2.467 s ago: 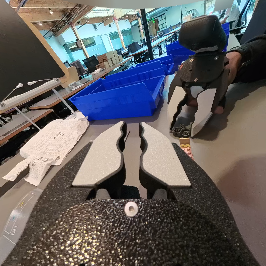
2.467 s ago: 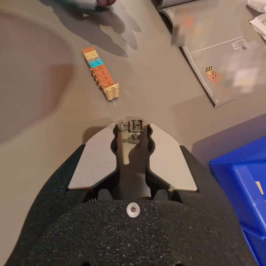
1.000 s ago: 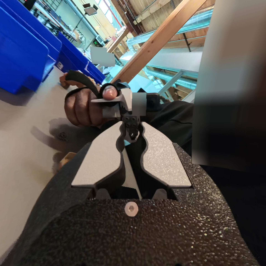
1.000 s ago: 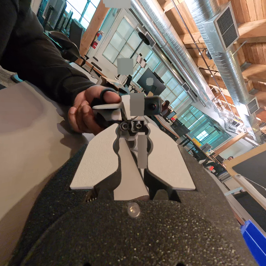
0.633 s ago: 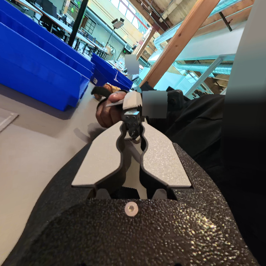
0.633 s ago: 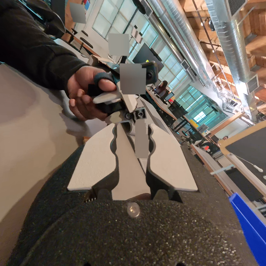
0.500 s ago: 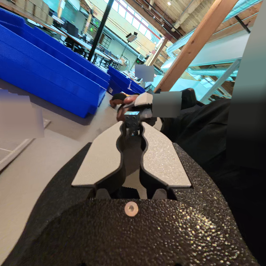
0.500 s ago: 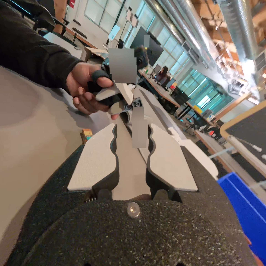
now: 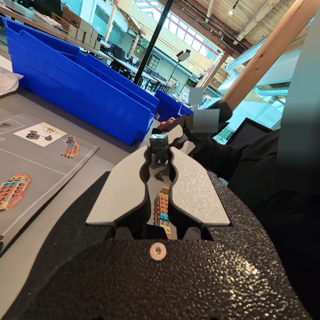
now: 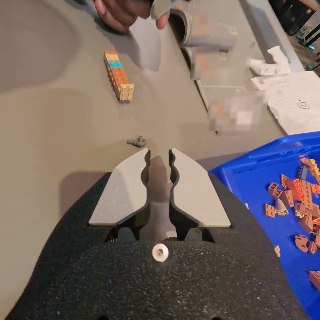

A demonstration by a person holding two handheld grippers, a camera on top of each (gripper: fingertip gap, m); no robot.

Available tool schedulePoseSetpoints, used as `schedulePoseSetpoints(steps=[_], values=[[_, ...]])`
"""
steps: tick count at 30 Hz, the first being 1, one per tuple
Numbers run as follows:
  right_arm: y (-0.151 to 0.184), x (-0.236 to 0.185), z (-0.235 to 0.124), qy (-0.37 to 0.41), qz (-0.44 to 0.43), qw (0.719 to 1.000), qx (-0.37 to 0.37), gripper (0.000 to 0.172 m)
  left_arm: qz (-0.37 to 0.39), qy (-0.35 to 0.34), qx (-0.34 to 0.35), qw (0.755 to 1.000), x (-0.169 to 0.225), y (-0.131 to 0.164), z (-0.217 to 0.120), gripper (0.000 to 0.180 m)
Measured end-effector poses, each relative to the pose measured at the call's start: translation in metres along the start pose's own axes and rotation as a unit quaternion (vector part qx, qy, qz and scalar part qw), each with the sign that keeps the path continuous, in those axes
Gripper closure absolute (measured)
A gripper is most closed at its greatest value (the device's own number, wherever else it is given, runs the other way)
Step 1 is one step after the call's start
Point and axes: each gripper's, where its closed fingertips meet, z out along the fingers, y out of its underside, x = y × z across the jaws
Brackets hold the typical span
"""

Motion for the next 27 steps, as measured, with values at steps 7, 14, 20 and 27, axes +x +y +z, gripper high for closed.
schedulePoseSetpoints(steps=[7, 14, 20, 27], values=[[0.016, -0.010, 0.008, -0.022, -0.011, 0.998, -0.053, 0.154, -0.006, -0.001, -0.005, 1.000, -0.001, 0.002, 0.000, 0.163], [0.014, -0.016, 0.011, -0.042, 0.026, 0.997, -0.052, 0.154, -0.015, -0.010, -0.013, 1.000, -0.003, 0.005, 0.001, 0.163], [0.012, -0.021, 0.015, -0.049, 0.045, 0.996, -0.065, 0.154, -0.015, -0.012, -0.022, 1.000, -0.003, 0.008, 0.003, 0.163], [0.008, -0.021, 0.018, -0.043, 0.066, 0.995, -0.065, 0.153, -0.019, -0.013, -0.028, 0.999, -0.003, 0.010, 0.004, 0.163]])
